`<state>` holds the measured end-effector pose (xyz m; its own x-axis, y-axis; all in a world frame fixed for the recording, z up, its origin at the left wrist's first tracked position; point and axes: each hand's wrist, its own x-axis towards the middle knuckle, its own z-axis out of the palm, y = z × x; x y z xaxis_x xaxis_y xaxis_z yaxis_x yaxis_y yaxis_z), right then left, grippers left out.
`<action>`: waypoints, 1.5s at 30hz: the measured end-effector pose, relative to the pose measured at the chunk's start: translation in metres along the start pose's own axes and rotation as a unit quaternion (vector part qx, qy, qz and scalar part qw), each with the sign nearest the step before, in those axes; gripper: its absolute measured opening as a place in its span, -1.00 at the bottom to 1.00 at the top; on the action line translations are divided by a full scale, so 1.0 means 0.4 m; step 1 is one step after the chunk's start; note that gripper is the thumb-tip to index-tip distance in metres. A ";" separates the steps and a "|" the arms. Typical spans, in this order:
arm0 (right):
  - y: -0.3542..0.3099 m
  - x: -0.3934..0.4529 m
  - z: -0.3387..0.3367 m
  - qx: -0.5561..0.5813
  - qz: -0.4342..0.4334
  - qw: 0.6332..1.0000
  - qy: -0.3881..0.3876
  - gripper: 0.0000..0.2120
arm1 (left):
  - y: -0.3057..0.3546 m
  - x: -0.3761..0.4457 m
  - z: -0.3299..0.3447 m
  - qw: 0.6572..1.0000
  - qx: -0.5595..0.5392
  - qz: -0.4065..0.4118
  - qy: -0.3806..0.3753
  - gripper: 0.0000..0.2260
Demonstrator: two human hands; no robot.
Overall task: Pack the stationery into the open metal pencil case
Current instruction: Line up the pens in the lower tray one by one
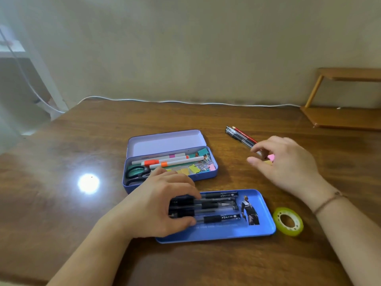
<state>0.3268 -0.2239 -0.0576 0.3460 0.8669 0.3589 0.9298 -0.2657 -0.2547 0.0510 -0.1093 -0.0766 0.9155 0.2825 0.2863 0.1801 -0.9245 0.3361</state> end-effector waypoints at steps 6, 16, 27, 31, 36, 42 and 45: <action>0.056 0.042 0.066 -0.058 0.153 0.986 0.014 -0.76 | 0.003 0.003 0.014 1.000 -0.001 0.011 0.001 -0.72; 0.042 0.040 0.065 -0.061 0.152 0.984 0.074 -0.83 | -0.002 0.002 0.016 1.000 -0.007 0.019 0.007 -0.77; -0.069 -0.055 -0.127 0.223 -0.044 0.953 -0.199 -0.87 | -0.038 -0.001 -0.011 0.915 -0.144 -0.156 0.343 -0.68; -0.108 -0.076 -0.099 0.155 -0.098 0.945 -0.272 -0.94 | -0.041 -0.001 -0.017 0.909 -0.159 -0.161 0.350 -0.70; -0.144 -0.094 -0.066 0.057 -0.139 0.941 -0.302 -0.78 | -0.018 -0.005 -0.016 0.975 -0.098 -0.067 0.188 -0.83; -0.152 -0.099 -0.056 0.002 -0.169 0.951 -0.258 -0.74 | -0.029 -0.010 -0.018 0.998 -0.042 0.005 0.051 -0.90; -0.157 -0.101 -0.053 -0.005 -0.175 0.949 -0.261 -0.78 | -0.033 -0.012 -0.017 0.999 -0.017 -0.010 0.035 -0.92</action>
<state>0.2570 -0.2510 -0.0371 -0.0909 0.9930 -0.0756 0.9784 0.0749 -0.1927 0.0419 -0.0965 -0.0762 0.8842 0.3188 0.3415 0.1840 -0.9095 0.3727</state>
